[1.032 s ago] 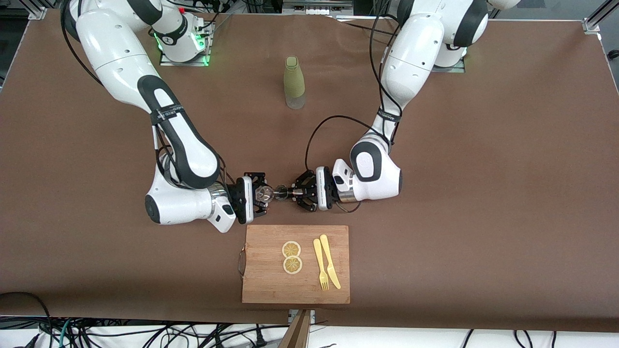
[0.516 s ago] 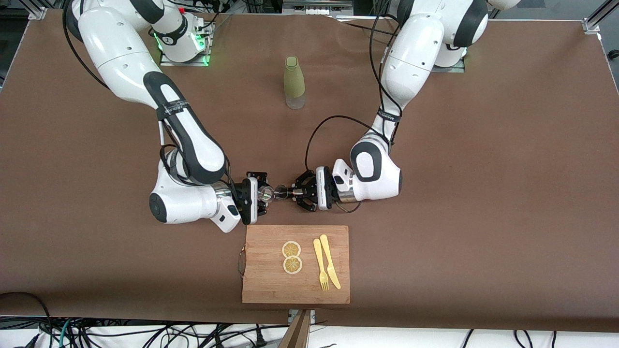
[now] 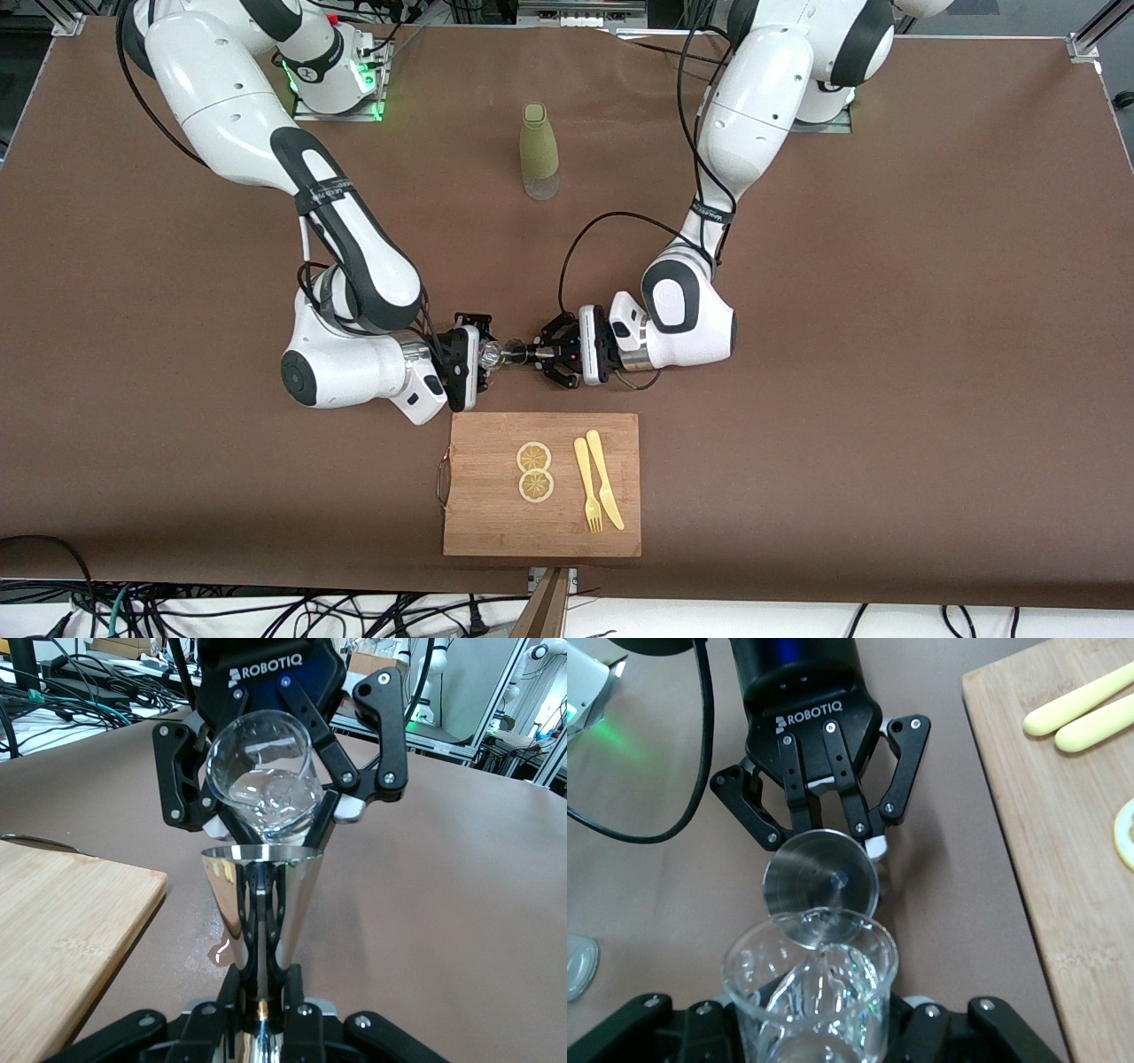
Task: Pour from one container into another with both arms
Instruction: 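Tilt the beaker with the right gripper, pouring liquid into the jigger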
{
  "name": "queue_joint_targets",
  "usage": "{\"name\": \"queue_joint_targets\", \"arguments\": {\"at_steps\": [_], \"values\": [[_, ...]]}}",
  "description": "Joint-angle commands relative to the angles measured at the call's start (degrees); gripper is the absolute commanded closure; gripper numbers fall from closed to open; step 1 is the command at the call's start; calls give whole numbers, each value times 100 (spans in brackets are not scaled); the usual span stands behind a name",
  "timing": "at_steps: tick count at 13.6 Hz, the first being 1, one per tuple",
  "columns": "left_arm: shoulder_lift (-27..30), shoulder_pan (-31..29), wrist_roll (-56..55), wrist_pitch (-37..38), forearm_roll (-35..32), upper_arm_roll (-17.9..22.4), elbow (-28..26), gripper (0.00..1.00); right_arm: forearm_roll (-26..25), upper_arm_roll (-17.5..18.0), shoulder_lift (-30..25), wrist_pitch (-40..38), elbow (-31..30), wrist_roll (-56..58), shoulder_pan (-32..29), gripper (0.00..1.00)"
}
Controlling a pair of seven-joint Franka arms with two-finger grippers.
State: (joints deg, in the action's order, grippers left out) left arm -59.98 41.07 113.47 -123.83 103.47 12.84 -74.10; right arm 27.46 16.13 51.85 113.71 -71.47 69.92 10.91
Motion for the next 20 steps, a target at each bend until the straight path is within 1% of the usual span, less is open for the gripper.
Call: {"name": "queue_joint_targets", "arguments": {"at_steps": [1, 5, 6, 8, 14, 20], "values": [[-128, 15, 184, 70, 279, 43, 177, 100, -302, 110, -35, -51, 63, -382, 16, 72], [-128, 15, 184, 70, 288, 43, 177, 100, -373, 101, -96, -60, 63, -487, 34, 74], [-128, 15, 184, 70, 288, 43, 177, 100, -539, 119, -123, -60, 63, -679, 43, 74], [-128, 15, 184, 70, 297, 43, 185, 100, -820, 311, -123, -68, 63, -891, 34, 74], [-137, 15, 201, 70, 297, 43, 194, 100, -1015, 321, -176, -112, 63, -1121, 34, 74], [-137, 6, 272, 78, 358, 43, 185, 100, -1024, 321, -176, -139, 63, -1059, 34, 73]]}}
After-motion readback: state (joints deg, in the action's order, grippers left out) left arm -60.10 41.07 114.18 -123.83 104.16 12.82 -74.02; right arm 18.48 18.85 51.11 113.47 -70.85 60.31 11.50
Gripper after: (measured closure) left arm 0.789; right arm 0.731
